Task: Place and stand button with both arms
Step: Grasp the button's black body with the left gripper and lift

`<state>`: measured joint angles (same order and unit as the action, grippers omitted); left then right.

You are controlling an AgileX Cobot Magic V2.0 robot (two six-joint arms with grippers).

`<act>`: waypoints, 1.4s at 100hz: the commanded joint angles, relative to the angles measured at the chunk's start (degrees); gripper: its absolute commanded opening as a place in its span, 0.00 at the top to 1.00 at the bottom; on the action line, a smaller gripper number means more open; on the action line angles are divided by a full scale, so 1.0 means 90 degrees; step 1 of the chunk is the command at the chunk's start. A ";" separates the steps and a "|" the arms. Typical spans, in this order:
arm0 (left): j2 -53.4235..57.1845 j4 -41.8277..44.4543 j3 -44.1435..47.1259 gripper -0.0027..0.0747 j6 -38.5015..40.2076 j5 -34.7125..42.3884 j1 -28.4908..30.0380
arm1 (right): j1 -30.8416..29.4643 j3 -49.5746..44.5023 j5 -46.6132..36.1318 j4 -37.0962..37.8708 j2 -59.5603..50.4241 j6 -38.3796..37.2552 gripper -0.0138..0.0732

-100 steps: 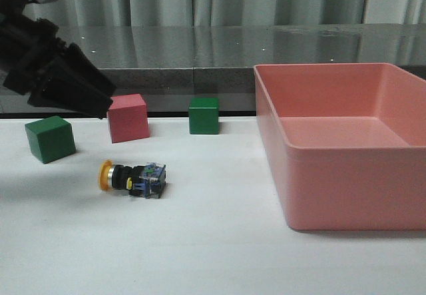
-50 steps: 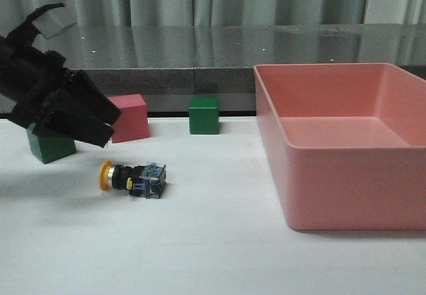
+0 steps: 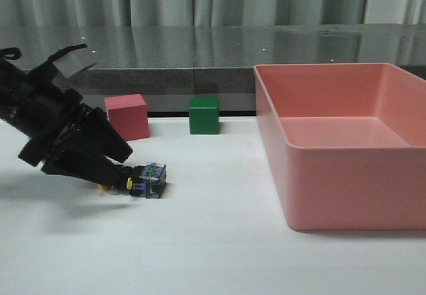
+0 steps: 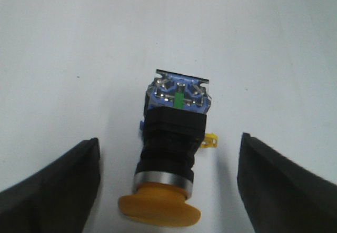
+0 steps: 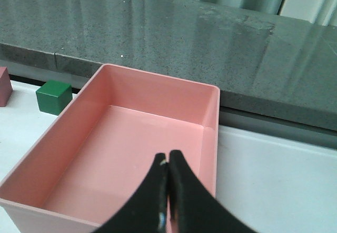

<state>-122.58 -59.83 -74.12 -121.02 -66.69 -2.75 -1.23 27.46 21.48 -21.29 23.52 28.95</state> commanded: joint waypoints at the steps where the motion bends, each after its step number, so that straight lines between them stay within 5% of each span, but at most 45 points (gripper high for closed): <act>1: 0.0261 -0.0243 -0.0122 0.31 -0.0018 -0.0296 -0.0043 | -0.0043 0.0160 -0.0491 -0.0119 0.0030 0.0037 0.91; 26: 0.0233 0.0180 -0.0122 0.48 -0.0018 -0.0272 -0.0043 | -0.0043 0.0160 -0.0491 -0.0119 0.0030 0.0037 0.91; 51: -0.0051 0.0179 -0.0122 0.55 -0.0018 -0.0238 -0.0043 | -0.0043 0.0160 -0.0491 -0.0119 0.0030 0.0037 0.91; 71: -0.0051 0.0298 -0.0134 0.99 -0.0018 -0.0531 -0.0043 | -0.0043 0.0160 -0.0491 -0.0119 0.0030 0.0037 0.91; 91: 0.0186 0.0518 -0.0497 0.99 0.1089 -0.0744 -0.0043 | -0.0043 0.0160 -0.0505 -0.0119 0.0030 0.0037 0.91; 117: 0.1260 0.2250 -0.1620 0.99 0.3252 -0.0744 -0.0306 | -0.0043 0.0160 -0.0532 -0.0119 0.0030 0.0037 0.91; 140: 0.1822 0.5475 -0.2419 0.99 0.5290 -0.0730 -0.1252 | -0.0043 0.0160 -0.0532 -0.0119 0.0030 0.0037 0.91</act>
<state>-110.41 -20.12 -93.06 -80.92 -69.00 -10.41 -1.23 27.42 21.13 -21.29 23.52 28.95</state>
